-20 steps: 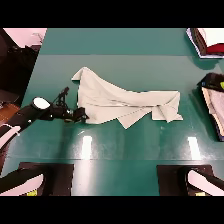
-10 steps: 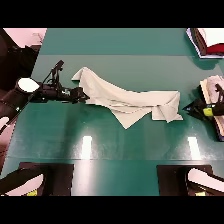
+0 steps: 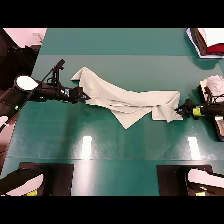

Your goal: Fold the shirts.

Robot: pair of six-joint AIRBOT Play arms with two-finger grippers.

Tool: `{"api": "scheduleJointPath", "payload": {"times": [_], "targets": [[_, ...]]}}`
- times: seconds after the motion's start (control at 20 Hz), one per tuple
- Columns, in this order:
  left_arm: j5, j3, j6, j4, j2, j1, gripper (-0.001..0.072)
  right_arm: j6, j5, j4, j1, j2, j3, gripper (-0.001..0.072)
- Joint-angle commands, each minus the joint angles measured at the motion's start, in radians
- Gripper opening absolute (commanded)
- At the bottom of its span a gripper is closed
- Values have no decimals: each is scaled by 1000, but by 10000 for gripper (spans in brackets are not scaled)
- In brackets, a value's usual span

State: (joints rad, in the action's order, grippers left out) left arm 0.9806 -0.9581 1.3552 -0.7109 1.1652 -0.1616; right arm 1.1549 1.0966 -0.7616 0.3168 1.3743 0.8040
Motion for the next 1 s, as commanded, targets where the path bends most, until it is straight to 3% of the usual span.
{"api": "scheduleJointPath", "payload": {"times": [0.0,0.25,0.75,0.95], "targets": [[5,-10,-2,-3,-1,0,26,-16,-41,-46,-5,-74,0,15],[75,-262,-2,-24,-1,78,26,-14,-77,-50,-3,-288,124,15],[229,-1198,-2,-60,-7,162,27,16,-130,-51,8,-536,810,14],[130,-1210,-2,-66,-155,162,26,26,-132,-53,70,-596,977,14]]}}
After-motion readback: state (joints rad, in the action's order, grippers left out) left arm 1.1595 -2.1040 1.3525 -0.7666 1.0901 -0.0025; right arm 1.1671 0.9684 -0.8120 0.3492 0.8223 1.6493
